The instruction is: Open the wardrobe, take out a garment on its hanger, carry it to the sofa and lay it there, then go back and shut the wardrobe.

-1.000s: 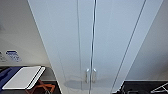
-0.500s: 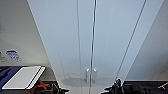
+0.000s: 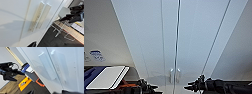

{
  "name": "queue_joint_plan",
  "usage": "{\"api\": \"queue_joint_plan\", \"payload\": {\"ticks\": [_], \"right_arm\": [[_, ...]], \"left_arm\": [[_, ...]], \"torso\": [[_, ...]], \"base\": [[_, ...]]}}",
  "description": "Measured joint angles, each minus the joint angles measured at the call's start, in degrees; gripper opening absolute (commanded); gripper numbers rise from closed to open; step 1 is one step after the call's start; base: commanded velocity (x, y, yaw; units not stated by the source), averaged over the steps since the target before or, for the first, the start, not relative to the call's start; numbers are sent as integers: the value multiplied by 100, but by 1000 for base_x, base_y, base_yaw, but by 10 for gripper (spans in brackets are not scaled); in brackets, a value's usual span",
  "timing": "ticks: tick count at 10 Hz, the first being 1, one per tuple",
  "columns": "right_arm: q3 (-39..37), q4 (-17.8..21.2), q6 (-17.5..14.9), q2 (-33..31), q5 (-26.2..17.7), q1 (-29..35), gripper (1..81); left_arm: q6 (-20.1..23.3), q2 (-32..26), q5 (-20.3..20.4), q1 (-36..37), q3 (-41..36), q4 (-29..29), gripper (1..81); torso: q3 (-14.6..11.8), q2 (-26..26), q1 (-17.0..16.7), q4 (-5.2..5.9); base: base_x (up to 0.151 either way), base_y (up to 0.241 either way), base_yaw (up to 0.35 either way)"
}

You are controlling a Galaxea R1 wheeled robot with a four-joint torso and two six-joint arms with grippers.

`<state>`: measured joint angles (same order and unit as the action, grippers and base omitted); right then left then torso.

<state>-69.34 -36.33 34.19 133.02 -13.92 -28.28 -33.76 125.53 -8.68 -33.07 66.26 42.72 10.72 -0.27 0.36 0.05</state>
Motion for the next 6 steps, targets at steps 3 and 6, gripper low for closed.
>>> {"api": "queue_joint_plan", "payload": {"ticks": [3, 6], "right_arm": [[-188, -2, 39, 165, 111, 102, 811], [-472, -7, 124, 462, 168, 371, 811]], "left_arm": [[0, 355, -39, 88, 297, 9, 811], [0, 430, -41, 129, 518, 13, 811]], "torso": [[2, 2, 2, 0], [2, 2, 5, 0]], "base": [[0, 0, 0], [0, 0, 0]]}}
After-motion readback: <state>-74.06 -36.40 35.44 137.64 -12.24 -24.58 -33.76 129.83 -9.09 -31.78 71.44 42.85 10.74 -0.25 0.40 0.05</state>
